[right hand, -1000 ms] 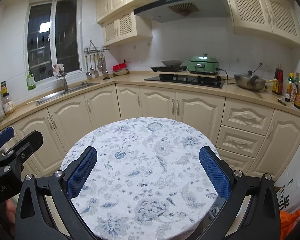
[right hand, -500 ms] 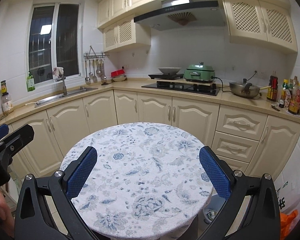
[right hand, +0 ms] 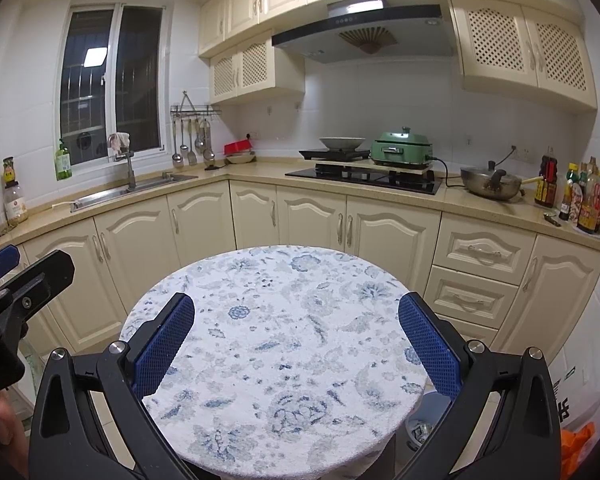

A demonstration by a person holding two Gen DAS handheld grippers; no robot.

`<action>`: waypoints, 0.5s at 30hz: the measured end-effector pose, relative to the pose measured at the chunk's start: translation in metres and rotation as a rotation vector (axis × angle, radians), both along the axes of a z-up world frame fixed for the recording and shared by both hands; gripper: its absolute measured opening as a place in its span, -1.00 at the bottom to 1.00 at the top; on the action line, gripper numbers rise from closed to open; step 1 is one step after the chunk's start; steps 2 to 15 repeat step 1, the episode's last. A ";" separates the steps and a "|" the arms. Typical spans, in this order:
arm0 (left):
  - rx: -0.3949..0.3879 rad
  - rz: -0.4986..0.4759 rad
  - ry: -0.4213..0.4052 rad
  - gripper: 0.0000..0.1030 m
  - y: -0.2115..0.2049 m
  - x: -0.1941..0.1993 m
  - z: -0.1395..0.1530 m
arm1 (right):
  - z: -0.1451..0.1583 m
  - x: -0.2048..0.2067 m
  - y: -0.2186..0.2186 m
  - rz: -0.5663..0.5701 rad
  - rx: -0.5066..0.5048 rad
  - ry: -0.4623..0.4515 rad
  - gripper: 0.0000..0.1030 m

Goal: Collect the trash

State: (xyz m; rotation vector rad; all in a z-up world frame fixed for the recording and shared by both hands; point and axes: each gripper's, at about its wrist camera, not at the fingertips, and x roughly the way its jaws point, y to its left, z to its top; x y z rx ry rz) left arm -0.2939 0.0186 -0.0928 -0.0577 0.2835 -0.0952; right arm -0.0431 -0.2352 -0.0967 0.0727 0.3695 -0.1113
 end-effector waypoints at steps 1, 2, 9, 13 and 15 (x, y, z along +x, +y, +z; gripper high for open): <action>-0.002 0.000 0.000 0.99 0.000 0.000 -0.001 | 0.000 0.000 0.000 0.000 0.001 0.000 1.00; -0.002 0.000 0.000 0.99 0.000 0.000 -0.001 | 0.000 0.000 0.000 0.000 0.001 0.000 1.00; -0.002 0.000 0.000 0.99 0.000 0.000 -0.001 | 0.000 0.000 0.000 0.000 0.001 0.000 1.00; -0.002 0.000 0.000 0.99 0.000 0.000 -0.001 | 0.000 0.000 0.000 0.000 0.001 0.000 1.00; -0.002 0.000 0.000 0.99 0.000 0.000 -0.001 | 0.000 0.000 0.000 0.000 0.001 0.000 1.00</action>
